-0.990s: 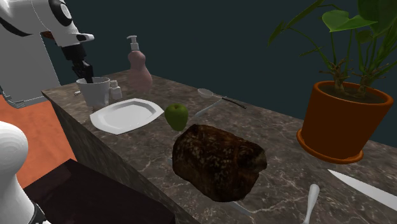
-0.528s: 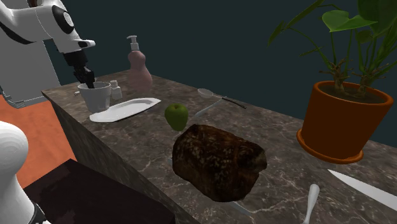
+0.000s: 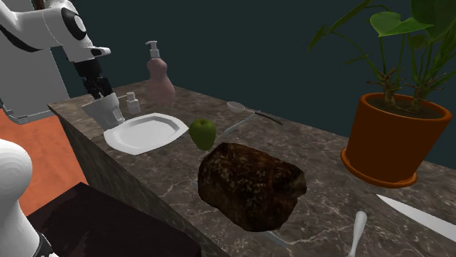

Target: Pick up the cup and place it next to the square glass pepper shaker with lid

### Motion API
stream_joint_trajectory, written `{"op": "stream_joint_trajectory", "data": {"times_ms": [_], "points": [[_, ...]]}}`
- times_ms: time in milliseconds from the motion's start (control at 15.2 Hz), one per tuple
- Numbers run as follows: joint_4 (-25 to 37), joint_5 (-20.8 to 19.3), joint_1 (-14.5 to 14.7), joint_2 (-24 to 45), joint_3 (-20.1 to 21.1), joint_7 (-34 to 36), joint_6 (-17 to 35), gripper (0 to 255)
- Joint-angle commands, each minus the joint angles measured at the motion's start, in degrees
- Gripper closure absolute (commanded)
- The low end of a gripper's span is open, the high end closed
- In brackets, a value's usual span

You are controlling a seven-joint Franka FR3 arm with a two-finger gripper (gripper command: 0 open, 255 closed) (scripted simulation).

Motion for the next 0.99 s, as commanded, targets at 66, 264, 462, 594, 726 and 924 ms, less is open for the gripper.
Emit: {"op": "stream_joint_trajectory", "data": {"times_ms": [66, 264, 462, 594, 726, 924], "points": [[0.0, 0.0, 0.0, 0.0, 0.0, 0.0, 0.0, 0], [2.2, 0.9, 0.2, -1.4, 0.3, -0.5, -3.6, 0], [4.5, 1.6, 0.4, -2.3, 0.6, -1.0, -6.8, 0], [4.5, 1.6, 0.4, -2.3, 0.6, -1.0, -6.8, 0], [4.5, 1.6, 0.4, -2.3, 0.6, -1.0, -6.8, 0], [4.5, 1.6, 0.4, -2.3, 0.6, -1.0, -6.8, 0]]}}
